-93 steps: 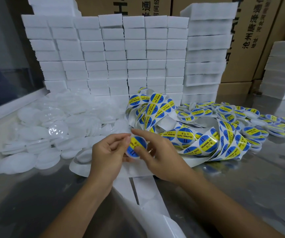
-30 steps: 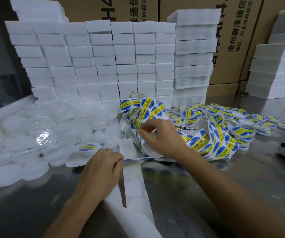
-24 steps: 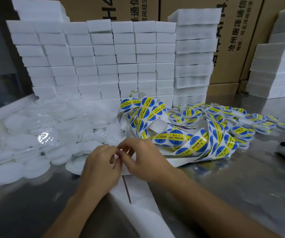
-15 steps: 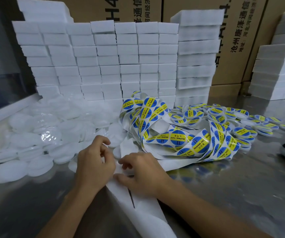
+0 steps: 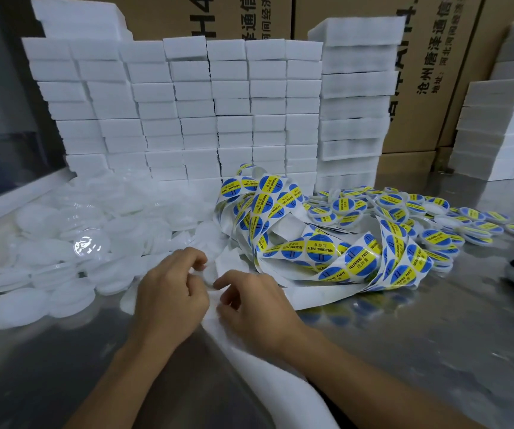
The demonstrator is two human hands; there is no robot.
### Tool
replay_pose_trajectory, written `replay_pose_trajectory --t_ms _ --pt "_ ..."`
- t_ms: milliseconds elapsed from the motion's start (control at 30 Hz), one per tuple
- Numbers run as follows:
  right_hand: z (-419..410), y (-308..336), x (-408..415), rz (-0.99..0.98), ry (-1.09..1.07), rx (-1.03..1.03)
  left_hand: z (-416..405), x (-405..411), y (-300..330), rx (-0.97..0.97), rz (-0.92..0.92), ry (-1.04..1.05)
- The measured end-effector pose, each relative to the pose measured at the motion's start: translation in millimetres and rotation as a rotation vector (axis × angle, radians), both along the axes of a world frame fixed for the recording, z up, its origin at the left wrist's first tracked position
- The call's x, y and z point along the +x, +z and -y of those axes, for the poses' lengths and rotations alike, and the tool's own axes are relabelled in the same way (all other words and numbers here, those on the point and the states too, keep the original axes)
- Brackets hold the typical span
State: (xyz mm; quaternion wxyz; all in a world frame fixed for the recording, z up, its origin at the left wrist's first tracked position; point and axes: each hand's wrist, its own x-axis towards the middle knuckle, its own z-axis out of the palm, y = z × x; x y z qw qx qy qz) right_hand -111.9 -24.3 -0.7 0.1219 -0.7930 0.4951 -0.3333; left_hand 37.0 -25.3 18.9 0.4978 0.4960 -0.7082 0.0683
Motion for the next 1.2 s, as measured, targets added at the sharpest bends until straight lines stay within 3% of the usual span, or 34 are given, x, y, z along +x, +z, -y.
replay_pose_trajectory --t_ms 100,167,300,433,500,667,800,967,1100,1200 --pt "7 5 -8 0.096 -0.063 -0.108 2 9 6 -0.133 0.151 0.178" --pt "13 9 -16 0.219 -0.099 -0.179 4 15 6 -0.072 0.126 0.211" --pt "20 15 -30 0.445 -0.172 -0.276 6 14 0 0.199 -0.26 -0.082" --pt "20 21 -36 0.621 -0.228 -0.313 9 6 -6 0.031 -0.275 0.073" --pt "18 22 -36 0.664 -0.203 -0.306 9 5 -4 0.009 -0.405 0.144" --pt "12 21 -31 0.682 0.05 -0.022 13 13 -1 0.066 -0.59 0.27" --pt "9 26 -26 0.792 0.168 0.12 12 16 -4 0.03 -0.443 0.129" --pt "6 29 -25 0.747 0.3 0.343 10 11 -6 -0.073 -0.191 -0.042" --pt "7 24 -23 0.751 0.384 0.48 12 9 -11 -0.035 -0.1 0.016" --pt "8 24 -23 0.813 0.273 0.373 13 7 -11 -0.011 -0.158 0.121"
